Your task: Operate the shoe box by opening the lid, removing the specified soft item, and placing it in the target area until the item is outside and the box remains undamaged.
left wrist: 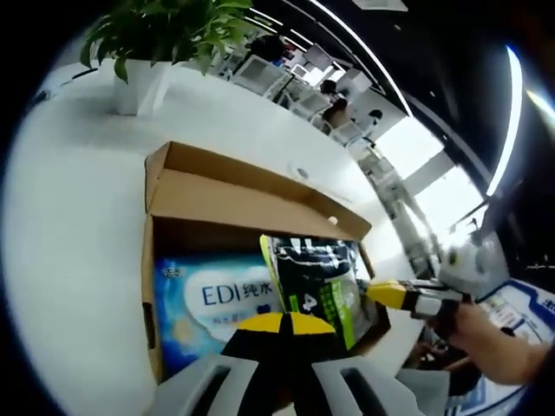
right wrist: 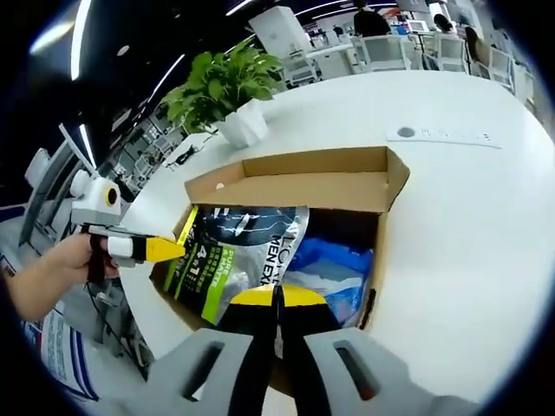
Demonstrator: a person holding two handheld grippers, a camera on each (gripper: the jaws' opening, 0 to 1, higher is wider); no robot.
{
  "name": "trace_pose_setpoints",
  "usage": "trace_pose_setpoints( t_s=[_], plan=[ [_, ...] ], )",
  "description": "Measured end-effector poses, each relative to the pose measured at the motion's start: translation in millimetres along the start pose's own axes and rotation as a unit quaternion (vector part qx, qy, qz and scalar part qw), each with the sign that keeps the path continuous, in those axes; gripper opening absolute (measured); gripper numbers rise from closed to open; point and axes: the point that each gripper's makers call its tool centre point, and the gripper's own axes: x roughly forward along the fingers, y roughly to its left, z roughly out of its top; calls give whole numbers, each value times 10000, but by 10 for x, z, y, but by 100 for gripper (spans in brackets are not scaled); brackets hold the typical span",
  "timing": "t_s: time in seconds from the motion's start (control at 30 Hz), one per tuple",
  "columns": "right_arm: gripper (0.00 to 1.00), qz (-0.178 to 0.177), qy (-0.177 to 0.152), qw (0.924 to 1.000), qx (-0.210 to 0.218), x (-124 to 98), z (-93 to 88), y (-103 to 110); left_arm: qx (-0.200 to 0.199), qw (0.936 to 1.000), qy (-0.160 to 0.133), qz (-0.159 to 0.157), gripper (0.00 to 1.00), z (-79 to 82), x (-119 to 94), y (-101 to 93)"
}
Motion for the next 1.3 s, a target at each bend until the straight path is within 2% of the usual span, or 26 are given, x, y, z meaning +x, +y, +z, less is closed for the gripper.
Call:
trace_pose_setpoints(
  t_s=[0.33,0.67,0.97,1.3],
  plan=[
    [0,29,-106,9999,-122,-342,95,-127,88,9999,-86,5,0,-44,77,-391],
    [0,-40,-291,9995,-135,-751,176,-468,266,9996,-61,-71,0,-49,259,-890],
    [0,-171,-379,9991,-51,-1102,104,-821,384,9991,67,-169,0,-158,536,-1305],
    [0,-266,-460,9985,116,-1397,31,-1285,483,9984,238,-171,0,-253,883,-1663]
  ],
)
